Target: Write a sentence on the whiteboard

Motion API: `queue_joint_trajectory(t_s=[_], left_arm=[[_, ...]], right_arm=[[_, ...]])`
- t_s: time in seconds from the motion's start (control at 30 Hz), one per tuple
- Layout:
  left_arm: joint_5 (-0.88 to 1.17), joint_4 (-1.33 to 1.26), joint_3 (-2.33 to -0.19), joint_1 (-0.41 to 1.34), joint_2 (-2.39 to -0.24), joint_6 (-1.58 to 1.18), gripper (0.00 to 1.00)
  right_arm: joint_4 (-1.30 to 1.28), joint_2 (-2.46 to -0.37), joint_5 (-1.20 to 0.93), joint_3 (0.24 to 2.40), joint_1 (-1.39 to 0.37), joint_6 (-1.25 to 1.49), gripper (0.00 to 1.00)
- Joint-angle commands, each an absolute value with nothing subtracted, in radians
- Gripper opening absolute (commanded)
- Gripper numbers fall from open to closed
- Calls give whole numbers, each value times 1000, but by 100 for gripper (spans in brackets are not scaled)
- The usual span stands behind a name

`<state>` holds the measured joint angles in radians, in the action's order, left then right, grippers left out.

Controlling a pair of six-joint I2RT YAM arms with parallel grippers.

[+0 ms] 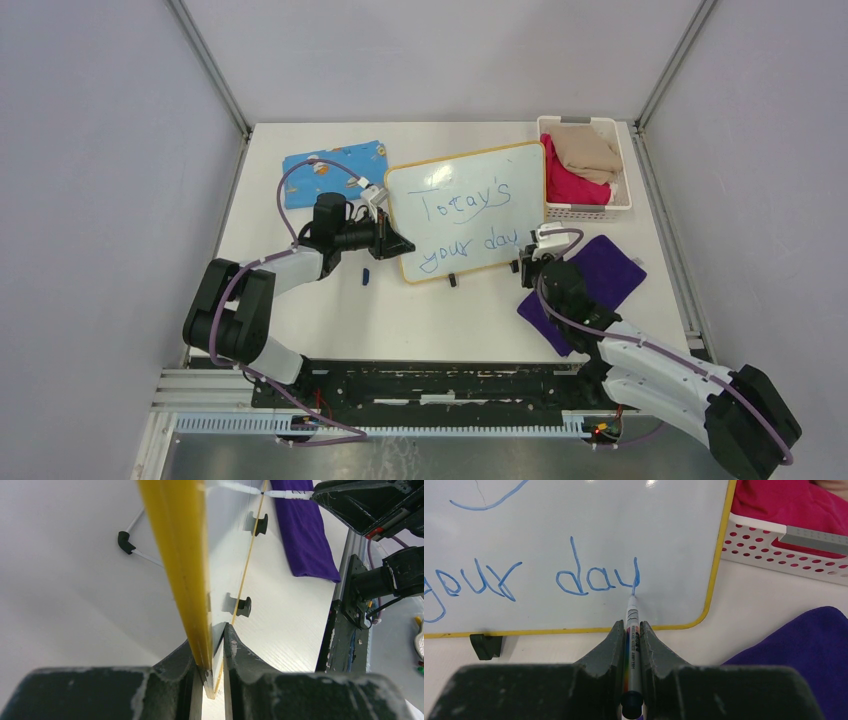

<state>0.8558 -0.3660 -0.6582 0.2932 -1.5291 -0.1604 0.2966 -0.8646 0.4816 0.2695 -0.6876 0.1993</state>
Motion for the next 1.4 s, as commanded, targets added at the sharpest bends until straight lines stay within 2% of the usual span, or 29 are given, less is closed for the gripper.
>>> queue_joint_trajectory(t_s=[0.0,0.47,0.87,1.0,1.37], left_arm=[[762,-215,-649,331,-1574,-46,23],[762,-215,-649,331,-1574,-47,23],[759,-212,-649,331,-1574,-48,23],[758,-210,-653,331,-1577,-48,23],[753,-209,-652,331,-1572,-48,23]], right_arm=[[304,-866,449,252,-695,224,0],[335,-894,462,263,-802,241,0],[393,-992,475,370,-920,255,0],[321,-881,537,387,-912,209,0],[102,-378,796,358,-814,62,0]])
